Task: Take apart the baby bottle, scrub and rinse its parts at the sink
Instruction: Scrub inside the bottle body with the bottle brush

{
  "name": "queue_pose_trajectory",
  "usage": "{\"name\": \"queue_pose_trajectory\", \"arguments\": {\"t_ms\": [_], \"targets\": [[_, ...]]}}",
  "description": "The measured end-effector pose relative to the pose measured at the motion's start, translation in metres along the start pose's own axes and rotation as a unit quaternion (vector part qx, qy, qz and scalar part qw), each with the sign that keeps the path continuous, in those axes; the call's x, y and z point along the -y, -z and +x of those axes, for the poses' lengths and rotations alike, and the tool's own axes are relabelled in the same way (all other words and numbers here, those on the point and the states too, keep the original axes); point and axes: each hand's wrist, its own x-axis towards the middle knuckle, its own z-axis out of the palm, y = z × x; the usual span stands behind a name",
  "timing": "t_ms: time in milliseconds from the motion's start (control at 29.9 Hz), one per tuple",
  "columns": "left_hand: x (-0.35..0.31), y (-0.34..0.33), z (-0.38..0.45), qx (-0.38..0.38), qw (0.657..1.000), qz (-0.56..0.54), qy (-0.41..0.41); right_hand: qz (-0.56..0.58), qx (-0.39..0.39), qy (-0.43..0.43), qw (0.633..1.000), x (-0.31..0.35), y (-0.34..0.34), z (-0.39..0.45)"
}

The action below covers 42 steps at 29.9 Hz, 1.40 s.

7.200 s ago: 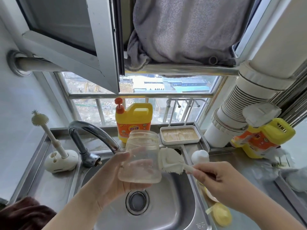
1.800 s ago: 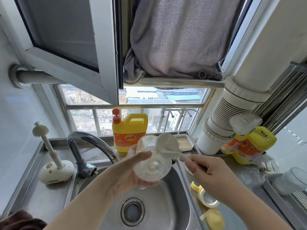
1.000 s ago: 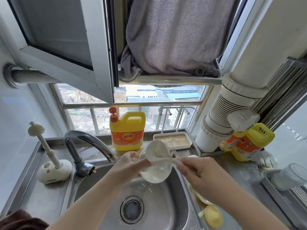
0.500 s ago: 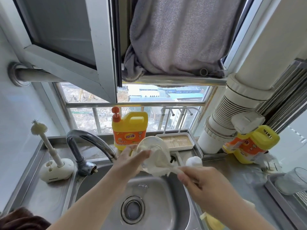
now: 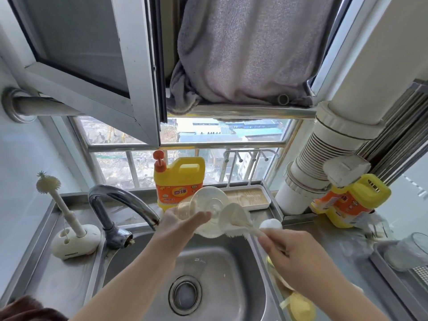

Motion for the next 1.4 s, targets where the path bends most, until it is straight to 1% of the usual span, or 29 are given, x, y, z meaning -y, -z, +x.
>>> {"name": "queue_pose_trajectory", "arguments": {"t_ms": [100,167,234,334,401,468,535,568,702,769,835,936,1036,1170,1236,1303,1403], "targets": [[0.004,0.003,0.002,0.004,0.999,0.043,-0.014,0.032,0.033,0.009,0.999,0.011,0.000,0.000],[0.003,0.004,-0.001,0.004,0.996,0.078,-0.053,0.014,0.061,0.001,0.998,0.010,0.005,-0.001],[0.003,0.005,-0.002,0.007,0.992,0.097,-0.075,-0.001,0.046,-0.013,0.999,0.001,0.010,0.002],[0.003,0.000,-0.002,0.024,0.992,0.101,-0.073,0.026,0.002,-0.002,1.000,0.002,0.009,0.011],[0.004,0.000,-0.002,0.037,0.990,0.112,-0.081,0.040,0.018,0.027,0.999,0.010,0.008,0.012],[0.006,0.003,-0.001,0.033,0.985,0.146,-0.089,0.020,0.038,0.031,0.999,0.007,0.014,0.010],[0.007,0.004,0.000,0.030,0.982,0.163,-0.091,-0.014,0.031,0.021,0.999,-0.001,0.019,0.011],[0.008,0.004,0.001,0.030,0.983,0.159,-0.089,-0.011,0.023,0.017,1.000,-0.002,0.019,0.012],[0.009,0.003,0.003,0.031,0.981,0.167,-0.092,-0.026,0.034,0.063,0.997,0.014,0.012,0.016],[0.010,0.004,0.002,0.036,0.980,0.175,-0.091,-0.035,0.031,0.048,0.998,0.012,0.016,0.017],[0.011,0.003,0.002,0.043,0.983,0.157,-0.086,-0.012,0.018,0.035,0.999,0.011,0.017,0.017],[0.010,0.002,0.002,0.053,0.994,0.082,-0.058,0.030,0.018,0.039,0.999,0.017,0.008,0.014],[0.012,0.009,0.006,0.040,0.998,0.018,-0.044,0.039,0.003,0.018,0.999,0.004,0.003,0.005],[0.020,0.004,0.011,0.030,0.999,0.020,-0.031,0.063,0.061,0.026,0.996,0.007,-0.005,-0.009],[0.024,-0.003,0.013,0.036,0.999,-0.002,-0.016,0.053,0.044,0.010,0.998,0.001,-0.009,-0.012],[0.031,-0.010,0.016,0.044,0.999,-0.010,-0.001,0.043,0.014,-0.032,0.998,-0.014,-0.014,-0.016],[0.047,-0.025,0.025,0.050,0.998,-0.012,0.039,0.055,0.032,-0.048,0.997,-0.029,-0.025,-0.029]]}}
